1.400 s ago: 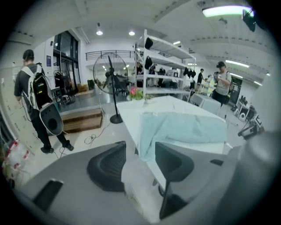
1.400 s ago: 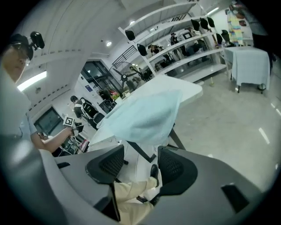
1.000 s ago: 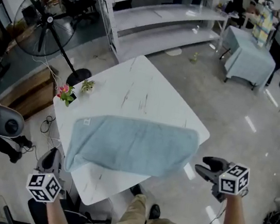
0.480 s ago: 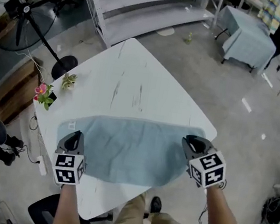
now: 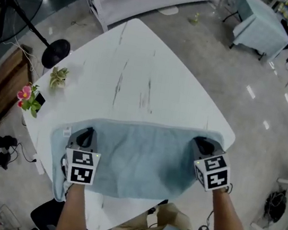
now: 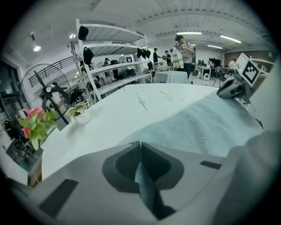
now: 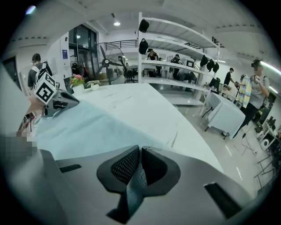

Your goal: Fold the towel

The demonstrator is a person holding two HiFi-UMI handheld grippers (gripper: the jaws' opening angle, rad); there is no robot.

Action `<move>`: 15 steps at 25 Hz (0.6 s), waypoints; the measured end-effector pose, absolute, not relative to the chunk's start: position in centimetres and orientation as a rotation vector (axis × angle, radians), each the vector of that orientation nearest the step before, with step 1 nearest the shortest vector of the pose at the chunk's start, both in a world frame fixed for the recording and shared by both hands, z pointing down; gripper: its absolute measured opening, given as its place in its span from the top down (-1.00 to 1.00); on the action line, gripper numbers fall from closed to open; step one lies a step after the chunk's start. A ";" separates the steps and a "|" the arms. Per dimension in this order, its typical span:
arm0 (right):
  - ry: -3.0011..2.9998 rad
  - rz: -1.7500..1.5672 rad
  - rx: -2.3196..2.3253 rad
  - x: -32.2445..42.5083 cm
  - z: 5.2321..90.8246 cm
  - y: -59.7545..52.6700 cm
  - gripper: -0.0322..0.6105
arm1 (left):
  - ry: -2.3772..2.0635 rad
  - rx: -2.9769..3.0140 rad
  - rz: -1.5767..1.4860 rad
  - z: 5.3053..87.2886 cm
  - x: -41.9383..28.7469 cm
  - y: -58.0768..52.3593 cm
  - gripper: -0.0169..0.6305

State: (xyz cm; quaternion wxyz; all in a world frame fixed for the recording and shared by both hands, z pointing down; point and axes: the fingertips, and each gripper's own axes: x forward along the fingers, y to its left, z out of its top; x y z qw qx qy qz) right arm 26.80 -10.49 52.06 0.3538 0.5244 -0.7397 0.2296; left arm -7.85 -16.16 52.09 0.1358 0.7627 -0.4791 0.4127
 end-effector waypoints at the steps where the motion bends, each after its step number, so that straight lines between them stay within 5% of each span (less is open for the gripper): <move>1: -1.906 0.591 1.355 26.8 52.0 -10.9 0.78 | -1.384 2.213 1.207 52.1 -7.9 -16.6 0.90; 15: -1.929 0.473 1.317 27.9 52.0 -22.1 0.79 | -1.418 2.208 1.211 52.0 -8.0 -26.4 0.90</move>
